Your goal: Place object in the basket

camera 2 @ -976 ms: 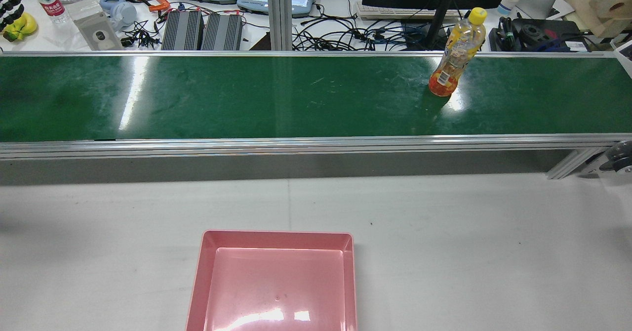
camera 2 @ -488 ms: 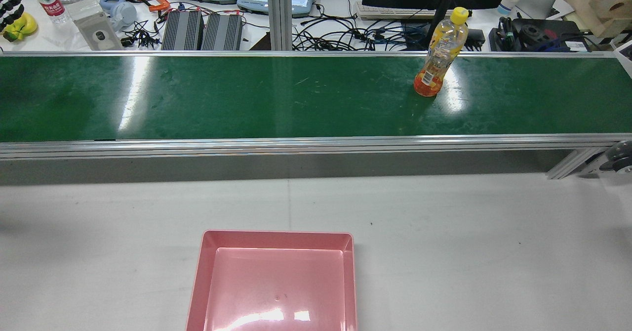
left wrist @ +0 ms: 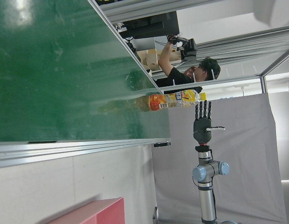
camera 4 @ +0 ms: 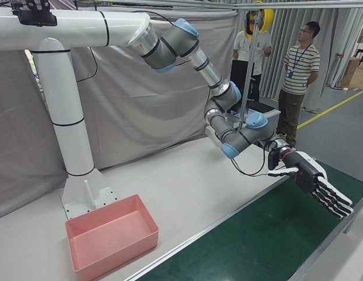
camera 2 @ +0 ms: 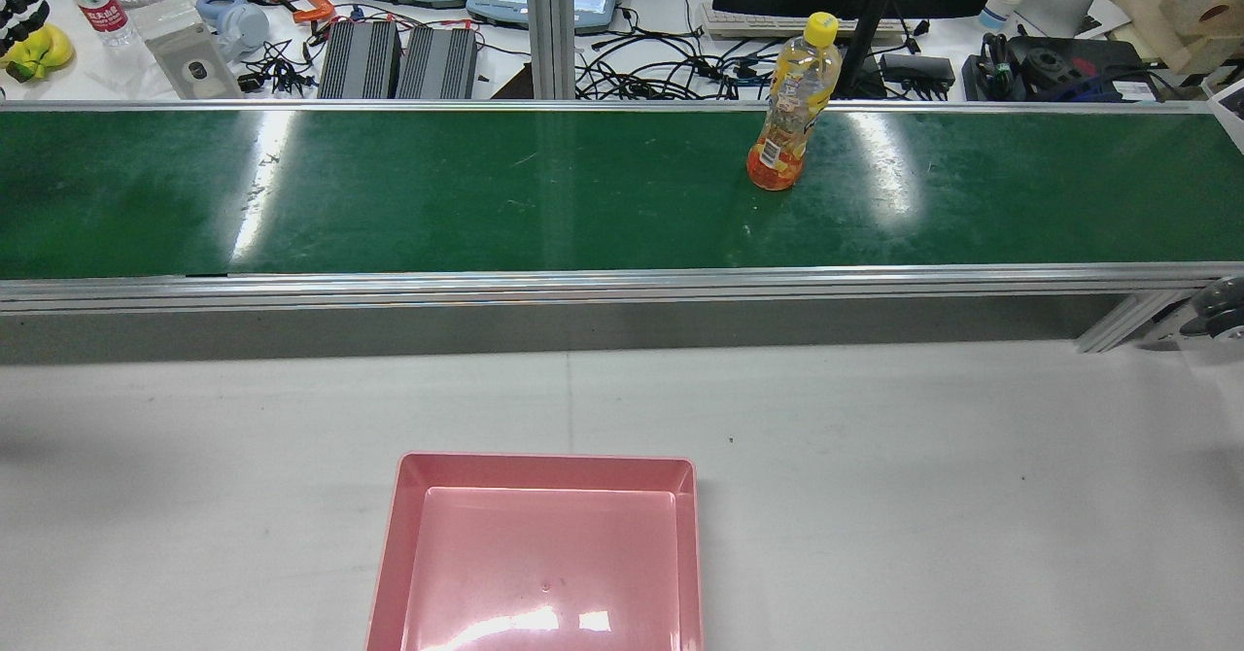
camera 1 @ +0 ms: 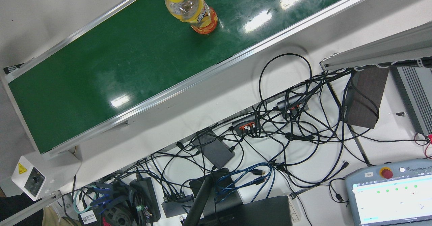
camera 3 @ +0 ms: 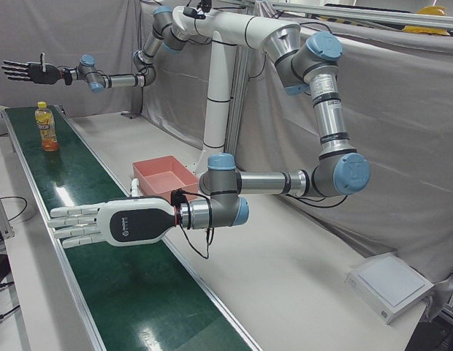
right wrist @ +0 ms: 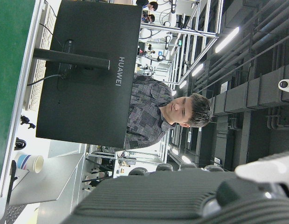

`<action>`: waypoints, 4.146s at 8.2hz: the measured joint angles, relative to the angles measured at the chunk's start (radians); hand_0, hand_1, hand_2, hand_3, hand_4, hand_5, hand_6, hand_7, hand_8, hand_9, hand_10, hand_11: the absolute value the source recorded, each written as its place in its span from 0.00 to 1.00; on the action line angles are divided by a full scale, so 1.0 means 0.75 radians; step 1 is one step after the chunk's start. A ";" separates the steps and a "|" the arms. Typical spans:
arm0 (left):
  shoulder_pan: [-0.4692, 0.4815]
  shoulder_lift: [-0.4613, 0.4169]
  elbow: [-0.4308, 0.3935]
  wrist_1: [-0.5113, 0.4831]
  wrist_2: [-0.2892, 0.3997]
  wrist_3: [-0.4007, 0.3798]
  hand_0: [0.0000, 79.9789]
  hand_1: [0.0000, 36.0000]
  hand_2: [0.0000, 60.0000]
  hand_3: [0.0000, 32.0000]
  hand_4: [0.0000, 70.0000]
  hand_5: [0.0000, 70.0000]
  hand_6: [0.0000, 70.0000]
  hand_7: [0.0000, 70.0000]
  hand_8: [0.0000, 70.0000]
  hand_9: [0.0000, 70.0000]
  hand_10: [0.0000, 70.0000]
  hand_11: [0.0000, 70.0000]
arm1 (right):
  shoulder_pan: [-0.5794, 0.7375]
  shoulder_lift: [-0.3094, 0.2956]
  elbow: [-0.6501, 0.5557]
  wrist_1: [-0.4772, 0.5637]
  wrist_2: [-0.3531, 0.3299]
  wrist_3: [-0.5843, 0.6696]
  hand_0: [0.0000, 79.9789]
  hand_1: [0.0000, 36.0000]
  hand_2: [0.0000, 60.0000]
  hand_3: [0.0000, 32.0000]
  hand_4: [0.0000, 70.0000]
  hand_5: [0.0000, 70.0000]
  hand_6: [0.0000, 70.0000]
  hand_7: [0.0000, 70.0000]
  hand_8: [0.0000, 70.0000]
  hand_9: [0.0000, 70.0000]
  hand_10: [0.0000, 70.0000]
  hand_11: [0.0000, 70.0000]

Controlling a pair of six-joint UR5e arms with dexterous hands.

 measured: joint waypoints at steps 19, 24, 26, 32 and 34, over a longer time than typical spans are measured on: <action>0.262 -0.090 -0.043 0.172 -0.242 -0.030 0.88 0.37 0.00 0.00 0.00 0.14 0.00 0.00 0.00 0.00 0.00 0.00 | 0.000 0.000 0.000 0.000 0.000 0.001 0.00 0.00 0.00 0.00 0.00 0.00 0.00 0.00 0.00 0.00 0.00 0.00; 0.263 -0.172 0.000 0.105 -0.249 -0.034 0.79 0.32 0.00 0.00 0.00 0.17 0.00 0.00 0.00 0.00 0.00 0.00 | 0.000 0.000 0.000 0.000 0.000 0.000 0.00 0.00 0.00 0.00 0.00 0.00 0.00 0.00 0.00 0.00 0.00 0.00; 0.265 -0.176 0.062 -0.023 -0.247 -0.036 0.78 0.31 0.00 0.00 0.00 0.21 0.00 0.00 0.00 0.00 0.00 0.00 | 0.000 0.000 0.000 0.000 0.000 0.001 0.00 0.00 0.00 0.00 0.00 0.00 0.00 0.00 0.00 0.00 0.00 0.00; 0.270 -0.173 0.076 0.053 -0.222 -0.024 0.88 0.37 0.00 0.00 0.00 0.28 0.00 0.00 0.00 0.00 0.00 0.00 | 0.000 0.000 0.000 0.000 0.000 0.001 0.00 0.00 0.00 0.00 0.00 0.00 0.00 0.00 0.00 0.00 0.00 0.00; 0.271 -0.186 0.074 0.055 -0.198 -0.029 0.82 0.34 0.00 0.00 0.00 0.28 0.00 0.00 0.00 0.00 0.00 0.00 | 0.000 0.000 0.000 0.000 0.000 0.001 0.00 0.00 0.00 0.00 0.00 0.00 0.00 0.00 0.00 0.00 0.00 0.00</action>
